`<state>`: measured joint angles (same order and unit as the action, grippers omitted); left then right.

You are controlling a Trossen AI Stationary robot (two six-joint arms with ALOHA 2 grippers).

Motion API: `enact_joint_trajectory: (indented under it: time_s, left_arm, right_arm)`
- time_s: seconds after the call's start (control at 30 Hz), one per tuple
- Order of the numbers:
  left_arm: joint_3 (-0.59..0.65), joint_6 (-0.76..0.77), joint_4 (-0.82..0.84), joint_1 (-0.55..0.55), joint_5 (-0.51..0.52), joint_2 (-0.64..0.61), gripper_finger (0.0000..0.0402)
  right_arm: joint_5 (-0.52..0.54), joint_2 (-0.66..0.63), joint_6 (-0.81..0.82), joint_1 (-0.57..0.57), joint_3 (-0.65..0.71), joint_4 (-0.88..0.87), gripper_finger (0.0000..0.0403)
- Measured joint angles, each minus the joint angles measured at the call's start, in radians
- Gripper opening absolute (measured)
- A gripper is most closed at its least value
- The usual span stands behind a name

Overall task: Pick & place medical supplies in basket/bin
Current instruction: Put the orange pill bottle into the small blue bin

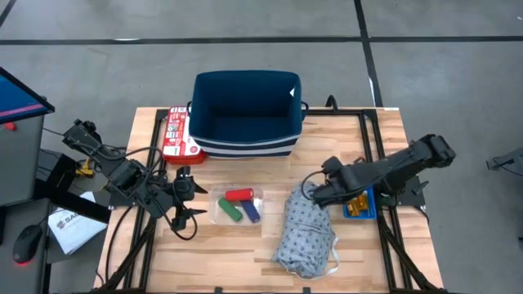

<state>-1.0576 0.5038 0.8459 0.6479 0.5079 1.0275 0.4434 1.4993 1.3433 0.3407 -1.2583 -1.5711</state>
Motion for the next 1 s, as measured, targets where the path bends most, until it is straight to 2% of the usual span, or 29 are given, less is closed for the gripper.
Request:
enact_joint_trajectory:
  time_s: [0.13,0.37,0.7,0.8,0.9,0.97,1.0]
  left_arm:
    - [0.000,0.002,-0.001,0.000,0.008,0.000,0.0266]
    - [0.000,0.003,-0.001,0.000,0.010,0.000,0.0266]
    - [0.000,0.029,-0.001,0.000,0.025,0.000,0.0266]
    - [0.000,0.037,-0.001,0.000,0.024,0.000,0.0266]
    - [0.000,0.039,-0.002,0.000,0.024,0.000,0.0266]
    - [0.000,0.041,-0.007,-0.002,0.024,0.000,0.0266]
    - [0.000,0.049,-0.013,-0.004,0.024,0.000,0.0266]
  right_arm:
    - [0.031,-0.047,0.091,0.033,0.001,0.000,0.0041]
    - [0.079,-0.112,0.210,0.079,0.001,0.000,0.0048]
    - [0.061,-0.122,0.313,0.047,0.002,0.001,0.0055]
    - [0.021,-0.130,0.447,0.005,0.024,0.003,0.0075]
    - [-0.037,-0.149,0.618,-0.048,0.061,-0.003,0.0111]
    - [-0.100,-0.161,0.651,-0.092,0.081,0.001,0.0139]
    - [-0.113,-0.171,0.615,-0.110,0.085,0.000,0.0153]
